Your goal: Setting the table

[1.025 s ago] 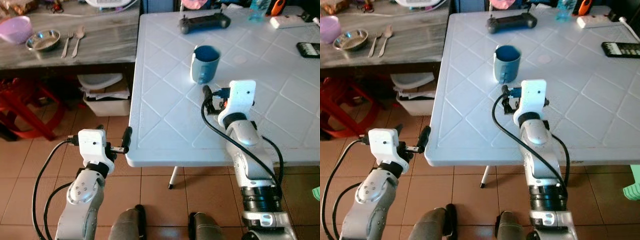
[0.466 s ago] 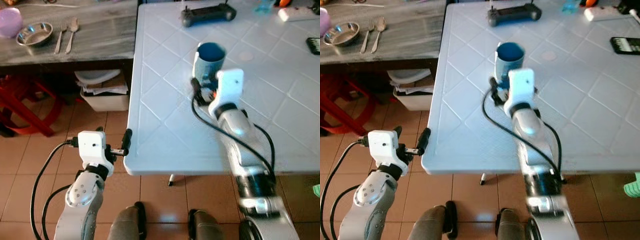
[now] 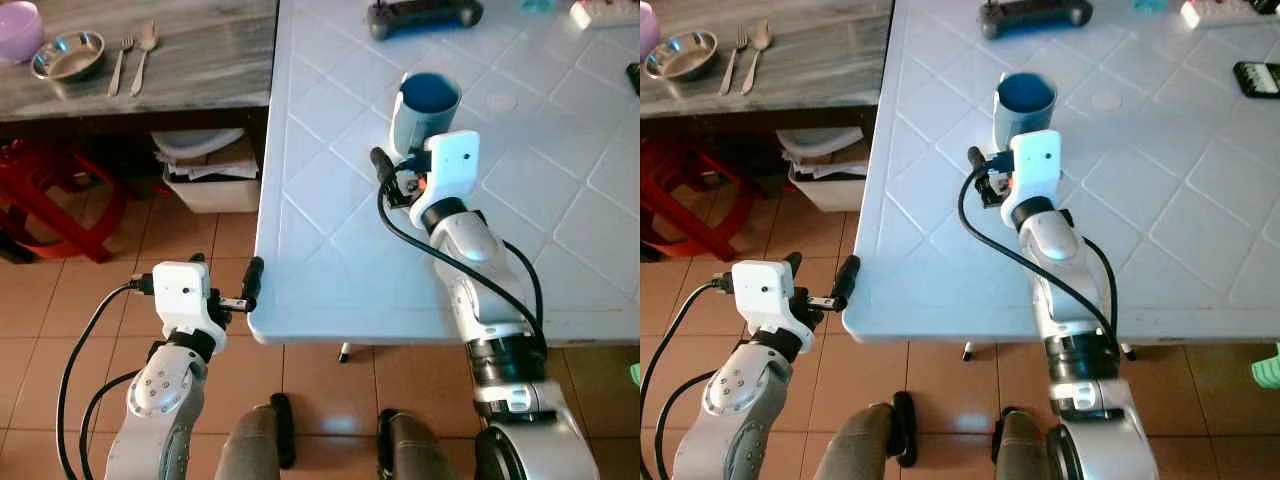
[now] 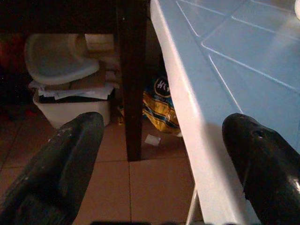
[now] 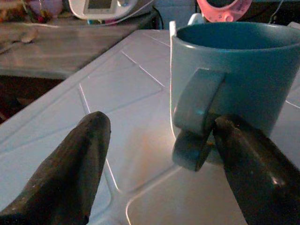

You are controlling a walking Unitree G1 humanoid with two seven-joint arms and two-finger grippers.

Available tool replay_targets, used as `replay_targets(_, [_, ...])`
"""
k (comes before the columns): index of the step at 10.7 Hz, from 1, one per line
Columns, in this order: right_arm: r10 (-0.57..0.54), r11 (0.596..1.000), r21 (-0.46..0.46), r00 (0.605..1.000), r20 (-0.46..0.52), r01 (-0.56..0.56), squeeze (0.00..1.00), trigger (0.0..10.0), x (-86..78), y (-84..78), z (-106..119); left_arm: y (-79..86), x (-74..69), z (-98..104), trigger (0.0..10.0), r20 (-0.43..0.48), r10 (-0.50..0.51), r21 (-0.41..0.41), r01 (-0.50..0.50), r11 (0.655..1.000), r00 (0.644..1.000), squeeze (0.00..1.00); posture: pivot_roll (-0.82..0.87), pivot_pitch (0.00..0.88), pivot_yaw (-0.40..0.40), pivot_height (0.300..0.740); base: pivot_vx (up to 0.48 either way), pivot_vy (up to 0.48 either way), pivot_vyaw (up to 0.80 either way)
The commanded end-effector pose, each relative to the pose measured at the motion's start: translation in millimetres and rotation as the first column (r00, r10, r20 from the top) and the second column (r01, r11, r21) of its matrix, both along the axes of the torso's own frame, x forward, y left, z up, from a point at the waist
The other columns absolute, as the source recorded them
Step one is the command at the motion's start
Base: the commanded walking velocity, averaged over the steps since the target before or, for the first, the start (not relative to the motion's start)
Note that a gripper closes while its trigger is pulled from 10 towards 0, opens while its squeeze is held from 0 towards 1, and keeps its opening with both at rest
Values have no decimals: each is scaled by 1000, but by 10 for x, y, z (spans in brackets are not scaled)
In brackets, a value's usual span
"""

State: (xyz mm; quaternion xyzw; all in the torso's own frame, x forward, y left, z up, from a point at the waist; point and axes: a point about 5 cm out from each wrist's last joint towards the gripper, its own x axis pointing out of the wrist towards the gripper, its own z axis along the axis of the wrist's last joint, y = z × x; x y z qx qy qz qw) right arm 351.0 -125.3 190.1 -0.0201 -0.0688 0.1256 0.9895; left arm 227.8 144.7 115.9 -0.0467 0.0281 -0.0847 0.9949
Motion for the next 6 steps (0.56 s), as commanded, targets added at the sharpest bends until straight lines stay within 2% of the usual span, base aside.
replay_targets(1, [17,1000,26,1000,20,-18,0,0,27,-7,50,31,-33,-2,10000,-10,0,11,0,1000,1000,0,75,274,99,740,0,0,0])
replay_targets(4, [65,995,69,996,54,-68,0,0,107,0,136,17,-42,19,10000,-9,-12,6,12,1000,1000,0,83,279,104,740,0,0,0])
replay_targets(6, [89,991,99,994,56,-94,0,0,105,6,140,15,-44,23,10000,-8,-18,3,18,1000,1000,0,86,279,105,740,0,0,0])
